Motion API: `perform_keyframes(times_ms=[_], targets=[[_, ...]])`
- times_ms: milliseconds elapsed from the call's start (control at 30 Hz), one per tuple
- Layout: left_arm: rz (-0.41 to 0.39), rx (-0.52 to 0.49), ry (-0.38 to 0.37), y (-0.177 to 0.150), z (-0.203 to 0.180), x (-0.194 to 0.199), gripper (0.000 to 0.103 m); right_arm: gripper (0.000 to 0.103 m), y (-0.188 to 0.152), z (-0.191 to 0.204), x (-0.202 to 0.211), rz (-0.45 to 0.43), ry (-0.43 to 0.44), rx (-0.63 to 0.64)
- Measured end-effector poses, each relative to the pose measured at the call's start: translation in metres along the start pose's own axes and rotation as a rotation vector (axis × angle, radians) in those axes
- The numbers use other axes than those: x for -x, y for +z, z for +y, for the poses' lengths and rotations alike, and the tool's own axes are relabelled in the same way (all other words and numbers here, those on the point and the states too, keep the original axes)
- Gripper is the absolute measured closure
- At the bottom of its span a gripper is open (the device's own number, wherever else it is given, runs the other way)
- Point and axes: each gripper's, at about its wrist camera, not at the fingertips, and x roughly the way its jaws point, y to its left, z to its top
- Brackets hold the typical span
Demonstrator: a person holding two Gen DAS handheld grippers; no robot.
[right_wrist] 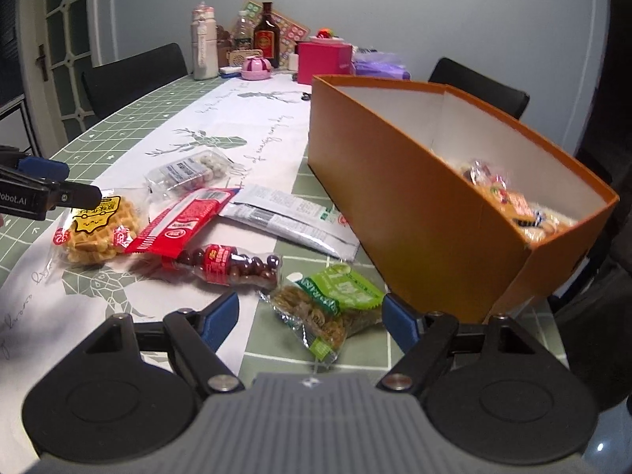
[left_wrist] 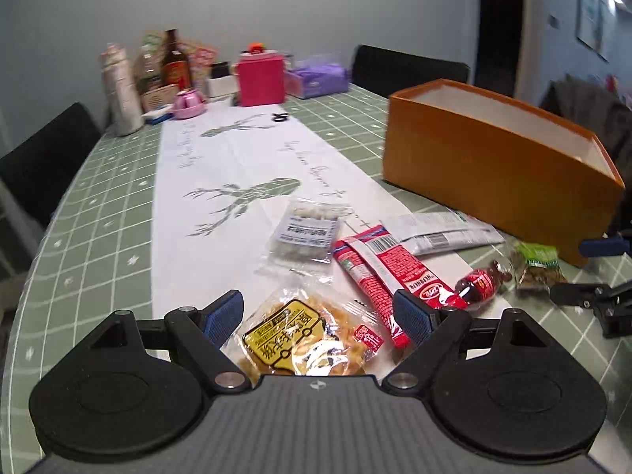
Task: Organize snacks
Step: 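Grasp the yellow-labelled waffle bag with the left tool while the right tool grasps the green raisin bag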
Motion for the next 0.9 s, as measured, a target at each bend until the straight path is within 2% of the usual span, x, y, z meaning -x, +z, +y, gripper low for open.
perform_keyframes(times_ms=[133,300,367,433,533,600,667,767,900], targets=[[0.041,-0.085,-0.074,0.001,0.004,-0.015,0.003,0.021,-0.002,-0.004,-0.004,0.013,-0.007,-0.093],[0.124,-0.182,-0.015,-0.003,0.009,-0.036,0.003,0.021,-0.002,-0.009,-0.01,0.021,-0.012,-0.176],[0.114,-0.203,-0.023,-0.007,0.01,-0.037,0.003,0.021,-0.002,-0.011,-0.011,0.025,-0.006,-0.196],[0.125,-0.181,-0.055,-0.009,0.014,-0.038,0.001,0.021,-0.002,-0.012,-0.012,0.027,-0.004,-0.197],[0.197,-0.135,-0.119,-0.012,0.019,-0.047,0.0,0.021,-0.002,-0.014,-0.014,0.029,-0.003,-0.208],[0.234,-0.177,-0.11,-0.017,0.013,-0.052,0.0,0.021,-0.001,-0.016,-0.016,0.027,-0.001,-0.222],[0.238,-0.203,-0.108,-0.021,0.007,-0.052,0.0,0.021,-0.001,-0.016,-0.017,0.023,-0.004,-0.227],[0.24,-0.16,-0.112,-0.021,0.005,-0.05,0.0,0.021,0.0,-0.015,-0.021,0.019,-0.01,-0.227],[0.24,-0.113,-0.091,-0.022,0.002,-0.046,0.005,0.021,0.001,-0.014,-0.027,0.009,-0.021,-0.238]])
